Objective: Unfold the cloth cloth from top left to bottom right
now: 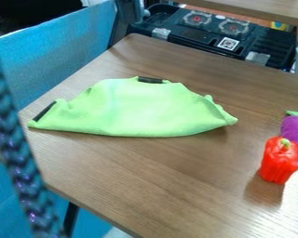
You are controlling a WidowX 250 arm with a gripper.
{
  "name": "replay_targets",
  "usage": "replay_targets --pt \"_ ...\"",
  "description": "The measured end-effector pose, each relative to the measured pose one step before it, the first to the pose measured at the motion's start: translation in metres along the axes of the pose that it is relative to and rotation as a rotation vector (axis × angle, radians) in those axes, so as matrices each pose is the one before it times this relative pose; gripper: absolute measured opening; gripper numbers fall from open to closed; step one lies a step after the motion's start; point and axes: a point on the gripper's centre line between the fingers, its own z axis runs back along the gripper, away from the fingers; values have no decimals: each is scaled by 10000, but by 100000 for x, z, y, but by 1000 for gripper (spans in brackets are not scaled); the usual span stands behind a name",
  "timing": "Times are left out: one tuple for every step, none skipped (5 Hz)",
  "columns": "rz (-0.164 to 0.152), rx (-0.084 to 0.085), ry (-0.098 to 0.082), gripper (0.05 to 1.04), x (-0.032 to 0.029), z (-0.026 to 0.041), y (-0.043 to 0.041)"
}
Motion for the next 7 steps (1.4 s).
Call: replay_targets --pt "94 -305 106 1000 -253 -1352 505" --pt "-591 541 194 1000 -312 -1504 1984" --pt "-568 497 62 1000 -151 -1251 1668" --pt "-438 220 114 1000 -92 -1062 2093" --pt "-339 -356 -141 1000 158 -1223 1338" --pt "-154 33 194 1000 -573 -1125 942" --pt "-333 453 166 1000 -352 -775 915"
